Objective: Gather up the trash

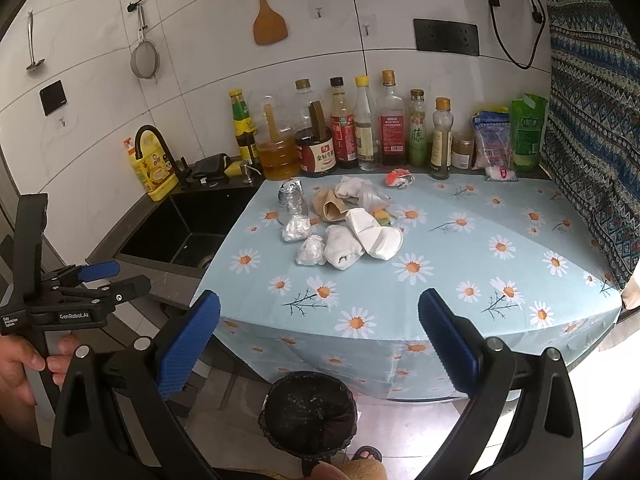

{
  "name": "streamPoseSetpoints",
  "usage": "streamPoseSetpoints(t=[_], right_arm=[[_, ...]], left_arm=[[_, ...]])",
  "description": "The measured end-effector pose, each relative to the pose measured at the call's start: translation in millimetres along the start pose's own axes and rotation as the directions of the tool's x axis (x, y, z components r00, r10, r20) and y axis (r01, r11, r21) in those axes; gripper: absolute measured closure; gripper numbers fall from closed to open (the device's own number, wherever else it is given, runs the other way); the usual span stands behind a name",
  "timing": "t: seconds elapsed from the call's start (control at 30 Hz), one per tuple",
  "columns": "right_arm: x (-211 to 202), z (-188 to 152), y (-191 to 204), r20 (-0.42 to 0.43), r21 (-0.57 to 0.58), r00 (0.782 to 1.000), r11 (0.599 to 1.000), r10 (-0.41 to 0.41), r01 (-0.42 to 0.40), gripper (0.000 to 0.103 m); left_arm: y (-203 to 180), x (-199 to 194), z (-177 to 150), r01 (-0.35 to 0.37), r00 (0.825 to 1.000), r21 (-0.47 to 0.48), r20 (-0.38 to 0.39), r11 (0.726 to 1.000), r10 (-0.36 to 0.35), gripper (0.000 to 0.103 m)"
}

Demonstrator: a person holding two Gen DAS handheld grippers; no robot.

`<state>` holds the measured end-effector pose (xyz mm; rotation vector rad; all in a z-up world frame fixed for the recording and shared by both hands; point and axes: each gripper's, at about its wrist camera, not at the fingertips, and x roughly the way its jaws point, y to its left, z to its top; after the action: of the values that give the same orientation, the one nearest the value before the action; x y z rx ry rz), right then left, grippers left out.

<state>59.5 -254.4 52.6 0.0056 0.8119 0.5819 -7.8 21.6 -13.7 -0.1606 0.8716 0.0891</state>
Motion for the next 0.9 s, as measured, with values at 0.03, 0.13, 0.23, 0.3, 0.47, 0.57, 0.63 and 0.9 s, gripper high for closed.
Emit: streamPoseSetpoints(t=[0.03,0.13,0.23,0.3,0.47,0.57,0.63,0.9], right_arm=[[0.4,-0.6,-0.3,-0.004,0.003,1.000,1.000,0.006,-0.006,0.005],[1.2,-0.3,-0.1,-0.011,0.004,1.000,1.000,0.011,-0.011,0.005],[1.9,0.0,0.2,-0.011,0.000,1.000,1.000,0.016,-0.016,0.005],[3.5,-0.2,0.1,-0.013,0.001,1.000,1.000,0.017,-0.017,0.005],[3.7,-0.1,0.5,-0.007,0.006,1.000,1.000,0.022,-0.022,0.005],[4.9,0.9,0.5,-0.006,0.008,1.000,1.000,0.015,-0.015,0.005],[5.5,1.5,1.1,-0.012,0.016,1.000,1.000,0.020,-0.019,0.005],[9.2,4.4,6.8,-0.018,0.010,1.000,1.000,0.021,-0.021,0.005]], left_arm=[[0.4,0.6,-0.1,0.001,1.000,-0.001,-0.003,1.000,-0.001,0.007],[1.0,0.6,-1.0,0.003,1.000,-0.007,-0.003,1.000,-0.003,0.007],[-0.1,0.8,-0.7,0.012,1.000,-0.009,-0.001,1.000,-0.012,0.007],[-0.5,1.3,-0.9,0.016,1.000,-0.008,-0.003,1.000,-0.016,0.007],[-1.2,2.0,0.9,0.020,1.000,-0.017,-0.006,1.000,-0.020,0.007],[-2.3,2.5,2.6,0.022,1.000,-0.005,-0.007,1.000,-0.022,0.007],[-1.6,4.2,3.6,0.021,1.000,-0.001,-0.007,1.000,-0.021,0.007],[4.1,9.3,6.5,0.029,0.999,-0.004,-0.015,1.000,-0.029,0.007]])
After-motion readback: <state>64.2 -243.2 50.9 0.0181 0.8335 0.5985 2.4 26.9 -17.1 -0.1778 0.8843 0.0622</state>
